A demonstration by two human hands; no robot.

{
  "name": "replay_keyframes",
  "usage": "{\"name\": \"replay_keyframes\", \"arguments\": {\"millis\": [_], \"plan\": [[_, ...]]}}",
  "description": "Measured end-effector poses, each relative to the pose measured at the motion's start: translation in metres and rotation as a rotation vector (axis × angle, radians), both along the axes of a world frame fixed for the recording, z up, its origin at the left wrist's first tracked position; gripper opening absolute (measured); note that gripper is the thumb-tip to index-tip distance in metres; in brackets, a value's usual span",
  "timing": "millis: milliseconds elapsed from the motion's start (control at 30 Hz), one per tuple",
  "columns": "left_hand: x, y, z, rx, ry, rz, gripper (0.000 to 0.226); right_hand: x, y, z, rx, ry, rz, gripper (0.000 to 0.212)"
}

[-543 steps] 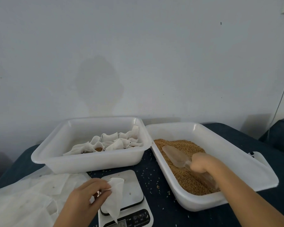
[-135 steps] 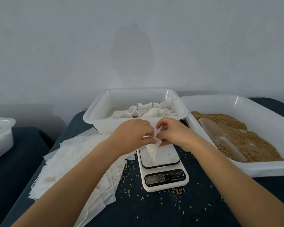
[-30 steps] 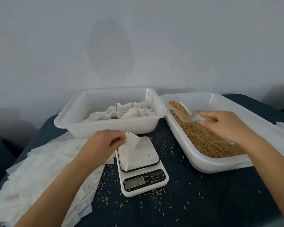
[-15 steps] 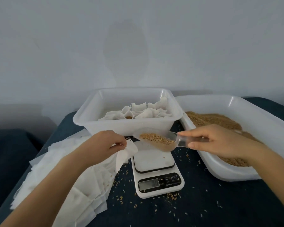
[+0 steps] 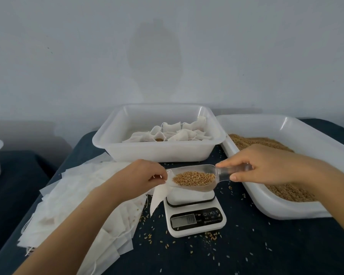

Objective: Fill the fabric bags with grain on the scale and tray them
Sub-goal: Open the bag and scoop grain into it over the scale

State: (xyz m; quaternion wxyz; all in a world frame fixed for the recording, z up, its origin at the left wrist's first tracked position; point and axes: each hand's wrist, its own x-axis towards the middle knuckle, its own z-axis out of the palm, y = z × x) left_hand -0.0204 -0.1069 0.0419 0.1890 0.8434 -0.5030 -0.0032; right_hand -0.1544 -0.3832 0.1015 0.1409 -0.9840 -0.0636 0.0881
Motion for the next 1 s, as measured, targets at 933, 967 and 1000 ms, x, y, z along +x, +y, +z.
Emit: {"name": "replay_keyframes", "arguments": {"millis": [933, 967, 1000], "plan": [[-0.010, -0.004, -0.004, -0.018, -0.057, -0.007, 0.017, 0.029, 0.046, 0.067, -0.286, 0.168, 0.096, 0.034], [-0.010, -0.003, -0.003, -0.017, -0.056, -0.005, 0.017, 0.030, 0.047, 0.068, -0.297, 0.170, 0.096, 0.034], [-0.010, -0.003, -0.003, -0.016, -0.056, -0.003, 0.017, 0.030, 0.049, 0.069, -0.306, 0.172, 0.097, 0.034]]}}
